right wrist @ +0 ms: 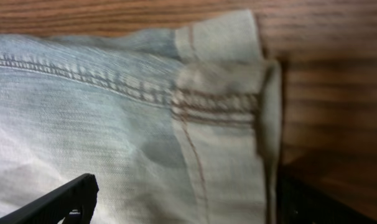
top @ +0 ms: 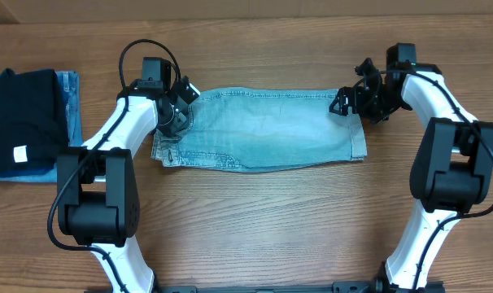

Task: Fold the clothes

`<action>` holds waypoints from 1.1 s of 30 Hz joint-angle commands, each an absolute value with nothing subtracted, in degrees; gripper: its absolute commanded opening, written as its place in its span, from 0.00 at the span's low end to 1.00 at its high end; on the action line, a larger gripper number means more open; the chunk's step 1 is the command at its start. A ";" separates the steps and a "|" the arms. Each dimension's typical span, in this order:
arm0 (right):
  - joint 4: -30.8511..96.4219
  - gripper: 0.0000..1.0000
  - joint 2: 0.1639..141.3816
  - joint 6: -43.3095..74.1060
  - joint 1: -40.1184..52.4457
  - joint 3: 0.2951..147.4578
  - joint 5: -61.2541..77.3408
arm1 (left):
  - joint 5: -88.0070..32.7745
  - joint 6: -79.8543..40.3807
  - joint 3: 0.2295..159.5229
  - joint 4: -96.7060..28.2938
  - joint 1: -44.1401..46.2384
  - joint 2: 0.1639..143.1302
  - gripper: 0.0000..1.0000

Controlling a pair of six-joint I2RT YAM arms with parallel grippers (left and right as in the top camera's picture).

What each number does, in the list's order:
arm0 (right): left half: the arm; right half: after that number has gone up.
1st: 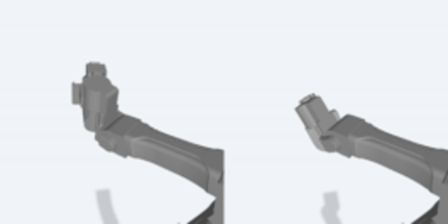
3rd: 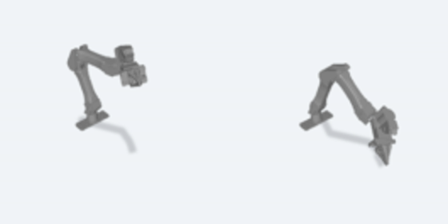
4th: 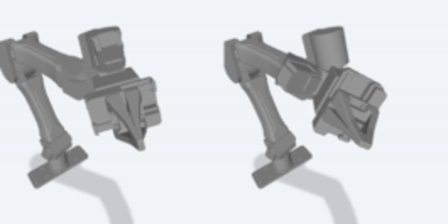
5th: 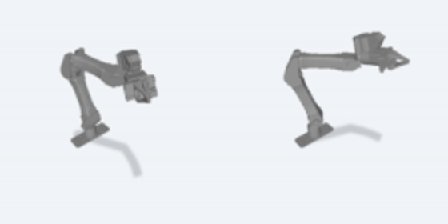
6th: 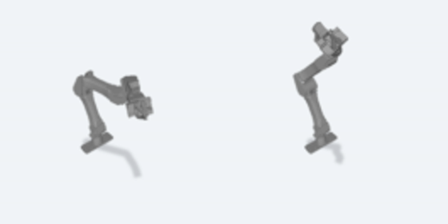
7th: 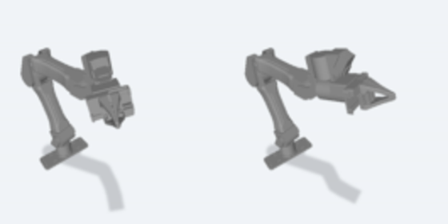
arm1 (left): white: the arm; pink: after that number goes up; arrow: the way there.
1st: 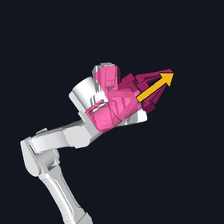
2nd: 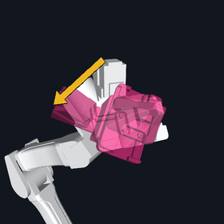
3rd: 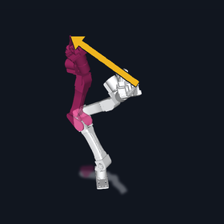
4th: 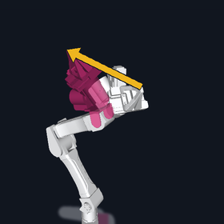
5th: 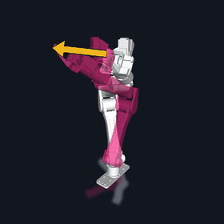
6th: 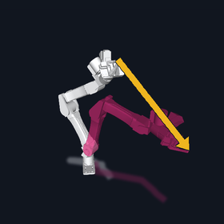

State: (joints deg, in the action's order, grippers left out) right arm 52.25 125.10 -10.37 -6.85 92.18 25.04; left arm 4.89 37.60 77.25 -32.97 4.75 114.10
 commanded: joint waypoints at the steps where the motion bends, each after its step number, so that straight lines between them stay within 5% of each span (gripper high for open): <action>1: 56.01 0.96 124.95 -10.33 -10.57 93.27 24.97 | 2.96 30.44 77.03 -32.71 4.80 114.08 0.35; 7: 64.79 0.97 124.97 -11.27 -15.35 93.38 31.40 | 2.98 23.07 77.03 -32.77 4.80 114.08 0.43; 18: 67.33 0.98 129.97 -13.54 -8.93 93.25 31.48 | 2.96 20.49 77.03 -33.50 4.82 114.08 0.43; 19: 67.40 0.88 130.28 -13.56 -8.49 93.21 31.57 | 2.96 20.49 77.03 -33.56 4.84 114.08 0.43; 21: 67.29 0.34 130.93 -13.54 -7.66 93.19 31.66 | 2.96 20.49 77.03 -33.63 4.86 114.08 0.43; 22: 67.20 0.23 130.96 -13.52 -7.49 93.19 31.64 | 2.94 20.49 77.03 -33.63 4.86 114.08 0.43; 25: 67.20 0.19 130.96 -13.52 -7.49 93.19 31.62 | 2.94 20.47 77.03 -33.74 4.86 114.08 0.43; 27: 67.20 0.04 130.96 -13.41 -7.86 93.19 31.64 | 2.94 20.47 77.03 -33.82 4.86 114.08 0.43; 31: 67.18 0.04 130.96 -13.26 -9.23 93.19 31.64 | 2.96 19.42 77.03 -34.57 4.86 114.08 0.43; 33: 67.22 0.04 130.96 -12.78 -10.33 93.23 31.59 | 1.61 13.93 77.10 -34.92 4.86 113.62 0.51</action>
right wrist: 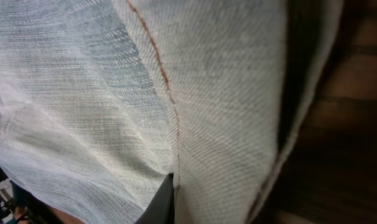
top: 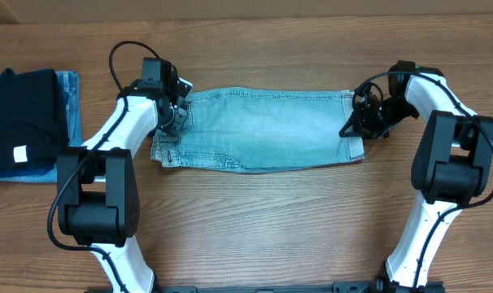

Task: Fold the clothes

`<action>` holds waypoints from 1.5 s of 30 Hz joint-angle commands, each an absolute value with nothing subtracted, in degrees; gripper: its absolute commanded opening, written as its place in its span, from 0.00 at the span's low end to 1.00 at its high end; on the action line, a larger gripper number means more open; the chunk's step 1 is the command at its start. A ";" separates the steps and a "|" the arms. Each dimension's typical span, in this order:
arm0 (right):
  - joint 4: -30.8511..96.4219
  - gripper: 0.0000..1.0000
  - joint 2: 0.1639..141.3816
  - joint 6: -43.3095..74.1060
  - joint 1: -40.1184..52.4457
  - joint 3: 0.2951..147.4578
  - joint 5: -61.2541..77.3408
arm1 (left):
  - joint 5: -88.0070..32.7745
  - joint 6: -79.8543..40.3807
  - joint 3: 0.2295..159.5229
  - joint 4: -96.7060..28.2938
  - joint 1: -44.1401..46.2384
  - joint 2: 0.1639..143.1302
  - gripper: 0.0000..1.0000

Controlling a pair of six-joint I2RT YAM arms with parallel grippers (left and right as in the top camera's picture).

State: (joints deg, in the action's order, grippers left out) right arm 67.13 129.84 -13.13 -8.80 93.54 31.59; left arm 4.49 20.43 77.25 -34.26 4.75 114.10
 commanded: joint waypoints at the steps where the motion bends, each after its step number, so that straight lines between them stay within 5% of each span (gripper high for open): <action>1: 67.33 0.04 130.96 -11.79 -10.85 93.30 31.18 | -1.45 13.74 77.23 -35.20 4.86 113.14 0.57; 2: 67.64 0.04 130.96 -11.79 -11.40 93.41 31.07 | -5.30 13.72 77.71 -35.75 4.84 112.38 0.81; 3: 67.70 0.04 130.96 -11.79 -11.77 93.41 30.98 | -7.73 13.69 78.24 -36.21 4.84 111.44 0.92; 5: 68.03 0.04 130.96 -11.81 -12.08 93.41 30.89 | -8.32 13.69 79.02 -36.64 4.84 109.21 1.00; 14: 68.03 0.04 130.93 -9.19 -12.84 93.82 24.27 | 11.03 7.92 79.79 -36.21 4.73 102.28 1.00; 28: 81.71 0.04 124.99 -2.94 -18.31 117.43 6.87 | 10.46 3.57 79.79 -38.37 4.75 102.19 1.00; 45: 87.99 0.04 124.60 5.26 11.31 124.22 6.48 | 6.55 0.95 79.79 -41.21 4.36 102.21 1.00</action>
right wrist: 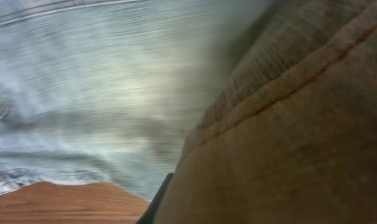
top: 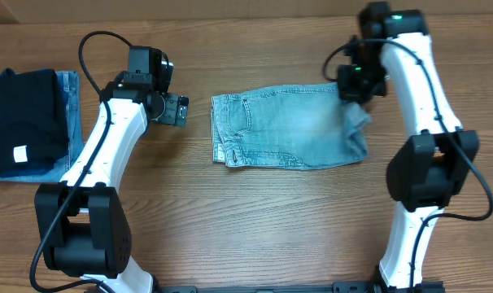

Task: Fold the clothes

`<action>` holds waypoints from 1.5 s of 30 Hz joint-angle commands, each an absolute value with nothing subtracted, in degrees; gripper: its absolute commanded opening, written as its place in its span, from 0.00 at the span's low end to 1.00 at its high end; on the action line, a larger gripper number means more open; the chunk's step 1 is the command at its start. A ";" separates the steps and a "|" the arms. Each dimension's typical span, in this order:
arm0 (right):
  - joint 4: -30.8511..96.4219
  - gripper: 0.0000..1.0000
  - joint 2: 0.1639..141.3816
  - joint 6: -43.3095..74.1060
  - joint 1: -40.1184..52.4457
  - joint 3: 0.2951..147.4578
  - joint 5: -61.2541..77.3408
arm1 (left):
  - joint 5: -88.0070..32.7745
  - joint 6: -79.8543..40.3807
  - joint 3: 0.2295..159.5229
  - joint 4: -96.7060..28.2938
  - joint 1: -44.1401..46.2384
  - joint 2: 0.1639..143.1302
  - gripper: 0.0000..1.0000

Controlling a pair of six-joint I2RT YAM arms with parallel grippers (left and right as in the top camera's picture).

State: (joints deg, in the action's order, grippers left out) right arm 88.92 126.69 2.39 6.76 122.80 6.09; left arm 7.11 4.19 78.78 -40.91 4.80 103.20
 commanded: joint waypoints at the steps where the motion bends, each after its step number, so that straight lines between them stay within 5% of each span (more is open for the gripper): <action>1: 87.44 0.04 124.60 5.76 12.91 124.22 6.46 | 6.55 -0.01 79.79 -41.23 3.92 102.21 1.00; 14: 76.51 0.04 124.62 7.33 31.83 124.20 6.46 | -0.27 -5.37 79.79 -42.15 -7.97 102.21 1.00; 33: 71.31 0.08 126.80 7.09 37.58 124.14 7.77 | -1.76 -5.37 79.79 -42.22 -7.90 102.21 1.00; 36: 71.18 0.31 128.09 5.61 38.68 124.14 8.88 | -1.76 -5.37 79.79 -42.22 -7.90 102.21 1.00; 39: 70.48 0.69 128.25 -3.01 39.62 124.09 16.49 | -1.74 -5.37 79.79 -42.19 -7.90 102.21 1.00; 45: 71.55 0.73 128.25 -4.29 38.79 124.11 12.60 | -1.76 -5.37 79.77 -42.22 -7.90 102.21 1.00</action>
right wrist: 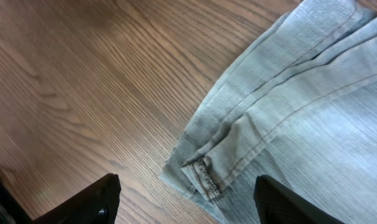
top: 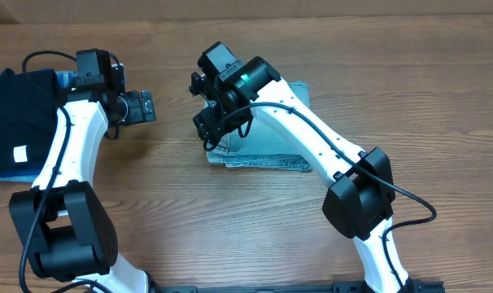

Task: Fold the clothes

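The light blue jeans lie folded into a short packet in the middle of the table. My right arm reaches across them, and the right gripper hovers over their left end. In the right wrist view the folded hem corner lies on the wood under the right gripper. Its black fingers stand wide open with nothing held. My left gripper is off the jeans to the left, open and empty.
At the far left edge a dark folded garment with a white label lies on top of folded blue denim. Bare wooden table lies to the right and in front of the jeans.
The right gripper was shut on the jeans' right end, raised at the back right. Now it is open over their left end, with the jeans folded over shorter. The left arm has drawn further left.
The jeans first lay full length with a gripper at each end. Then the right gripper was down on the right end. Later the left end lay folded in, the left gripper stood free, and the right one held its end up. Now the jeans are a compact packet.
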`<action>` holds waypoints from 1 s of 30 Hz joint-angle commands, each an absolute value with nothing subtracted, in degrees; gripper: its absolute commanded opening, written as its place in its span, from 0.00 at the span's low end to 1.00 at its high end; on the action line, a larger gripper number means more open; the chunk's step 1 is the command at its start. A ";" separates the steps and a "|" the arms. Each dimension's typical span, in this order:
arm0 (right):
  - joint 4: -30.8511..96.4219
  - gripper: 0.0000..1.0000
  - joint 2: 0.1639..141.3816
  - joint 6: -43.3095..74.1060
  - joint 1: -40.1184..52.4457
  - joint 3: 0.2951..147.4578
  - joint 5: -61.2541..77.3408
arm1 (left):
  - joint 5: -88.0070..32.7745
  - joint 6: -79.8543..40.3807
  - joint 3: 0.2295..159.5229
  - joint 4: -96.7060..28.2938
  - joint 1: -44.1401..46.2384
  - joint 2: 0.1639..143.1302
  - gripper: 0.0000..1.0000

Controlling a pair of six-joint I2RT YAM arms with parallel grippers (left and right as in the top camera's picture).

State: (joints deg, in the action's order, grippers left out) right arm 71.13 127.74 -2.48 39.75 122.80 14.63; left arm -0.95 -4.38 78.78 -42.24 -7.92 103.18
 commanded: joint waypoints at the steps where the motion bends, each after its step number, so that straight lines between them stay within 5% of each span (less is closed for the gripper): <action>1: 72.23 0.72 128.25 -4.29 38.52 124.11 10.70 | -1.76 -5.37 79.77 -42.24 -7.90 102.21 1.00; 7: 80.77 0.55 127.74 7.57 34.50 124.16 -4.99 | -3.03 -5.37 79.77 -42.22 -7.90 102.21 1.00; 17: 91.02 0.61 127.76 7.51 26.55 123.70 -1.83 | -3.03 -5.37 79.77 -42.22 -7.90 102.21 1.00; 21: 90.50 0.52 128.07 5.13 24.49 123.66 2.44 | -3.05 -5.37 79.77 -42.22 -7.90 102.21 1.00; 30: 78.37 0.52 128.07 2.37 23.09 105.89 7.55 | -3.03 -5.37 79.77 -42.41 -7.90 102.21 1.00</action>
